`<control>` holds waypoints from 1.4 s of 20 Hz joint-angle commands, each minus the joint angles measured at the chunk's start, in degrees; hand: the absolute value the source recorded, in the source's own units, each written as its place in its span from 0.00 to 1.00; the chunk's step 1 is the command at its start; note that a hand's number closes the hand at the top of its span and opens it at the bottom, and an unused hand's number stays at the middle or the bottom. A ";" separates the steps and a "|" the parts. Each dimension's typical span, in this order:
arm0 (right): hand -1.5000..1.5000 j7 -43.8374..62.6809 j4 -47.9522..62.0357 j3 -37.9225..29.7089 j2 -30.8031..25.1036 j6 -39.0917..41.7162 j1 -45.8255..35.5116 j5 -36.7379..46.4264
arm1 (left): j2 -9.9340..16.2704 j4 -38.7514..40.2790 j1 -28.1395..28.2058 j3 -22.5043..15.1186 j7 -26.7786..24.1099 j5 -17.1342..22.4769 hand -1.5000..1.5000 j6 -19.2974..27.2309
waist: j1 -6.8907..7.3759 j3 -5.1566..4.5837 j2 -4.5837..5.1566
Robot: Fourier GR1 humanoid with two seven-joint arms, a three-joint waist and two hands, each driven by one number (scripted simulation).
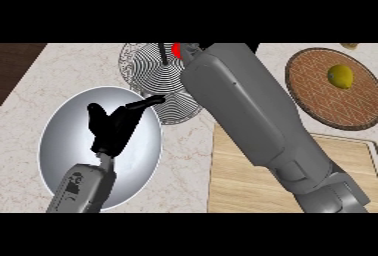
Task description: Pick the can from the tray and place it in the tiered basket
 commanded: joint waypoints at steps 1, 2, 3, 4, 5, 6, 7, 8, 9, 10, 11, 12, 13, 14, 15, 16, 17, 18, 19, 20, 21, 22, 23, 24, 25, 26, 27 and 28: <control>0.00 -3.65 6.40 2.09 0.20 -10.39 -2.28 -4.38 | -0.50 -0.92 0.98 -1.62 0.56 -1.19 0.50 0.37 | 1.49 -0.04 0.13; 0.00 -3.95 8.00 2.46 0.20 -10.14 -5.15 -4.92 | 0.68 0.91 0.19 0.24 -0.56 0.52 0.50 -1.55 | 1.21 -0.13 0.29; 0.00 -5.90 8.21 3.50 0.20 -12.96 -4.48 -5.66 | 0.28 1.63 0.43 -0.03 -1.71 -0.63 0.50 -0.64 | 0.63 -0.10 0.22; 0.00 -6.62 8.99 2.98 0.20 -15.52 -5.39 -4.82 | -0.88 0.71 0.23 -1.05 -0.53 -1.18 0.50 0.49 | 1.21 -0.09 0.30; 0.00 -6.29 10.56 3.30 0.20 -16.65 -7.36 -4.13 | -0.35 0.79 0.96 -0.68 -1.65 -0.64 0.50 -0.54 | 0.13 -0.11 -0.13; 0.00 -4.90 12.19 2.82 0.20 -18.63 -8.84 -3.45 | -1.04 0.49 0.69 -0.80 -0.06 -0.82 0.50 0.62 | -0.03 -0.11 -0.29; 0.00 -5.90 13.53 2.97 0.20 -18.69 -10.16 -3.59 | -0.66 1.92 0.50 0.29 -0.64 -0.55 0.50 0.59 | -1.43 -0.09 -0.43; 0.00 -4.28 14.41 5.76 0.20 -22.93 -8.24 -2.69 | 0.72 1.75 0.61 1.10 -0.11 0.37 0.50 -0.82 | -1.33 -0.12 -0.63; 0.00 -3.02 15.60 4.57 0.20 -24.10 -10.81 -2.15 | 0.26 1.35 1.83 0.44 -0.99 -0.68 0.50 0.08 | -1.56 -0.12 -0.82; 0.00 -1.70 16.14 3.27 0.20 -26.21 -11.85 -2.06 | 0.11 -0.05 0.79 1.14 0.16 0.19 0.50 0.36 | -1.84 -0.09 -1.02; 0.00 -0.57 16.63 3.08 0.20 -28.97 -10.62 -2.76 | -0.10 0.43 1.76 0.57 -0.03 -0.44 0.50 0.61 | -2.03 -0.08 -1.01; 0.00 0.50 16.21 1.54 0.20 -30.40 -11.03 -3.43 | 0.72 1.37 2.68 1.21 -1.45 -0.81 0.50 0.44 | -2.91 -0.06 -1.16; 0.00 1.98 16.54 1.43 0.19 -30.39 -12.10 -2.78 | 0.73 1.08 2.29 1.66 -0.66 0.12 0.50 -0.04 | -4.43 -0.02 -1.63; 0.00 2.26 18.59 1.24 0.19 -32.69 -9.93 -1.86 | 1.71 -0.40 3.29 2.58 -0.46 0.39 0.50 0.10 | -4.56 0.00 -1.67; 0.00 5.57 16.97 3.76 0.19 -32.26 -10.24 -2.01 | 1.11 0.03 3.30 2.77 0.28 0.09 0.50 1.27 | -5.61 0.03 -2.19; 0.00 5.25 16.96 3.23 0.19 -32.14 -8.22 -1.45 | 1.65 -1.39 5.49 2.81 -0.54 0.36 0.50 0.66 | -6.52 0.08 -2.34; 0.00 7.75 14.12 4.02 0.19 -29.23 -7.26 -1.12 | 2.88 -0.94 7.96 3.93 -2.07 0.11 0.50 0.60 | -7.90 0.11 -2.84; 0.00 9.03 11.80 6.03 0.19 -28.55 -5.79 -0.54 | 1.77 0.32 3.35 4.64 0.81 -0.05 0.50 2.53 | -8.89 0.14 -2.85; 0.00 10.22 10.28 4.00 0.19 -25.96 -6.90 0.80 | 2.12 -0.49 7.31 4.26 -1.49 -0.06 0.50 1.57 | -9.35 0.15 -2.95; 0.00 9.93 7.53 4.43 0.20 -25.35 -3.82 1.86 | 1.88 0.44 5.73 5.15 -0.67 0.15 0.50 2.28 | -10.01 0.18 -2.93; 0.00 8.53 1.87 5.18 -0.92 -22.70 0.41 0.97 | 2.30 -3.87 9.25 4.58 -0.24 0.80 0.50 1.65 | -10.26 0.24 -3.23; 0.00 9.47 -1.89 6.23 -1.04 -19.94 2.52 0.47 | 4.28 -2.79 7.92 7.54 -0.61 2.35 0.50 0.67 | -11.14 0.25 -3.48; 0.00 8.88 -6.46 6.59 -3.38 -16.87 4.07 -0.32 | 2.16 -3.03 9.15 5.41 -1.42 0.52 0.50 2.28 | -11.10 0.26 -3.35; 0.00 11.25 -9.15 8.23 -2.25 -16.14 5.84 0.47 | 2.95 -1.80 9.90 6.45 -2.82 0.91 0.50 1.59 | -12.08 0.25 -3.73; 0.00 10.91 -12.42 9.25 -2.53 -13.50 7.47 -1.24 | 2.95 -1.65 10.70 6.54 -2.64 1.01 0.50 1.63 | -12.66 0.29 -3.96; 0.00 12.29 -14.92 11.29 -1.41 -14.16 9.95 0.32 | 4.16 -0.97 10.58 7.94 -2.61 1.63 0.50 1.06 | -13.12 0.27 -4.06; 0.00 13.57 -18.84 10.39 -4.30 -10.37 9.82 -1.24 | 3.05 -2.71 9.69 7.08 -0.74 1.34 0.50 2.35 | -13.11 0.31 -4.08; 0.00 14.02 -21.20 12.03 -4.19 -8.99 11.98 -1.47 | 3.82 -0.66 9.57 7.81 -1.35 0.98 0.50 2.15 | -13.90 0.29 -4.08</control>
